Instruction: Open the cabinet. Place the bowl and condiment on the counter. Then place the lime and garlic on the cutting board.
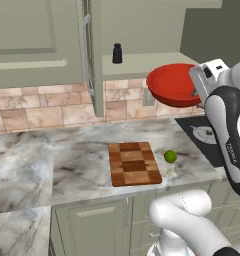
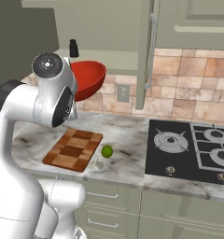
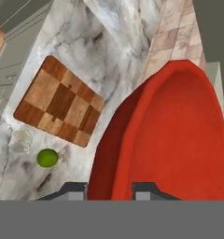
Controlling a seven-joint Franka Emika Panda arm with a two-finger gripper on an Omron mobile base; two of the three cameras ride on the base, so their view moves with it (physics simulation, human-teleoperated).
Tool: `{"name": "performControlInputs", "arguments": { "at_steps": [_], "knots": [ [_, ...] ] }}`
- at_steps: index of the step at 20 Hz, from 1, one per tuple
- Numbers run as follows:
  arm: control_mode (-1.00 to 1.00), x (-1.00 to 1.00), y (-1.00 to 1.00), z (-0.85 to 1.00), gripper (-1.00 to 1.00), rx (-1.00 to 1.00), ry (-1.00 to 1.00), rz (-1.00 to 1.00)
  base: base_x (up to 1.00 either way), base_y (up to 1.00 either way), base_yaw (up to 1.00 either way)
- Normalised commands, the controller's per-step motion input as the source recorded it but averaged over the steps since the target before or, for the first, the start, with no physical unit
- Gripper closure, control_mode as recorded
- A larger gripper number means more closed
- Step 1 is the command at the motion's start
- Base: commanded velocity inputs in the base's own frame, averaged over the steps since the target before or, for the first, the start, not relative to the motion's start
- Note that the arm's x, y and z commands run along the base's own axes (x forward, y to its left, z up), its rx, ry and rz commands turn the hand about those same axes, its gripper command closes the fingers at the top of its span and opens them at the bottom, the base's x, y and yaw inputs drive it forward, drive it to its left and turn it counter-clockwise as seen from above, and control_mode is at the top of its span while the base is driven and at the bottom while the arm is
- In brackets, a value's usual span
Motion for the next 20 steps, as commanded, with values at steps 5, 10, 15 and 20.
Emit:
{"name": "performControlInputs", "arguments": {
  "at_steps": [5,10,15,20],
  "knots": [
    [-1.0,-0.22,0.03,-0.26,1.0,0.03,0.0,0.0,0.0,0.0,0.0],
    [-1.0,-0.2,0.03,-0.26,1.0,0.02,0.0,0.0,0.0,0.0,0.0],
    [-1.0,-0.16,0.07,-0.29,1.0,0.03,0.0,0.0,0.0,0.0,0.0],
    [-1.0,-0.15,0.09,-0.28,1.0,0.04,0.0,0.0,0.0,0.0,0.0]
  ]
}}
